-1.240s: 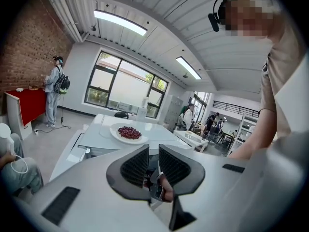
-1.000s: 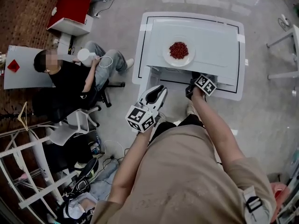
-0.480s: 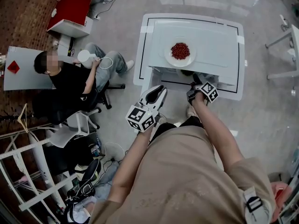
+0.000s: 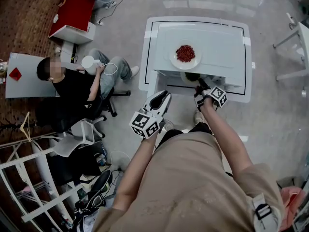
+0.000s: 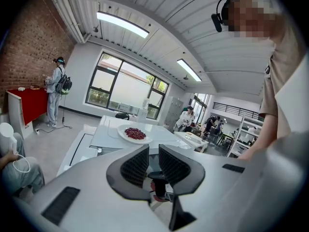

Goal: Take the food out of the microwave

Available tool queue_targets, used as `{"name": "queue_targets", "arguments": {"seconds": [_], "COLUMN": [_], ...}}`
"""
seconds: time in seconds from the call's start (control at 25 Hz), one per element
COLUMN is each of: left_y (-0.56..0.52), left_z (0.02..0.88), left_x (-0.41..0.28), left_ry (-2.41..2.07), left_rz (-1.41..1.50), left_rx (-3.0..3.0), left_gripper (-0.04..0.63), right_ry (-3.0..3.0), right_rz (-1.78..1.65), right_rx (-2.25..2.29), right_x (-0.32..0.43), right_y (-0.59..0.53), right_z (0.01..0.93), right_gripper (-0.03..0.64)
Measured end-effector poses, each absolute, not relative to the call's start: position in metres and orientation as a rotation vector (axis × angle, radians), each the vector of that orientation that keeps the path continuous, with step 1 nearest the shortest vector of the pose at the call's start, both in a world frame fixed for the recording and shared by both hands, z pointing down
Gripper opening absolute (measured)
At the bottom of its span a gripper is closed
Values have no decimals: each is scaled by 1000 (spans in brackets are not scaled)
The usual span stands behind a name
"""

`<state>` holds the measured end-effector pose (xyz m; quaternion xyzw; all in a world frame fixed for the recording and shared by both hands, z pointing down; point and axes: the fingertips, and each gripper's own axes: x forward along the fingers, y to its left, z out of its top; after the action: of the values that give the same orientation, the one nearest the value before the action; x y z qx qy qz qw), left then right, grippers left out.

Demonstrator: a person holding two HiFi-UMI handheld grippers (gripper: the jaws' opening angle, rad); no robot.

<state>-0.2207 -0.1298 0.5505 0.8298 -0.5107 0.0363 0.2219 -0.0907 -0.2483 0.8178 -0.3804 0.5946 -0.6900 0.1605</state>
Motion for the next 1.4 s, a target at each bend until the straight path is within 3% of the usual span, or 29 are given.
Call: {"name": "queue_targets", "arguments": {"seconds": [0.68, 1.4], "left_y": [-111, -111], "left_z": [554, 484], "left_x": [-251, -253], "left_ry": [-1522, -1655], "left_rz": [8, -187], "left_rx": [2206, 2228], "left_gripper": [52, 52], "right_ry": [2164, 2295], "right_rz": [-2160, -2086], "right_rx": [-721, -440], "right_x": [-95, -95], "right_y": [-154, -152], "right_z": [704, 547], "right_gripper": [17, 17]}}
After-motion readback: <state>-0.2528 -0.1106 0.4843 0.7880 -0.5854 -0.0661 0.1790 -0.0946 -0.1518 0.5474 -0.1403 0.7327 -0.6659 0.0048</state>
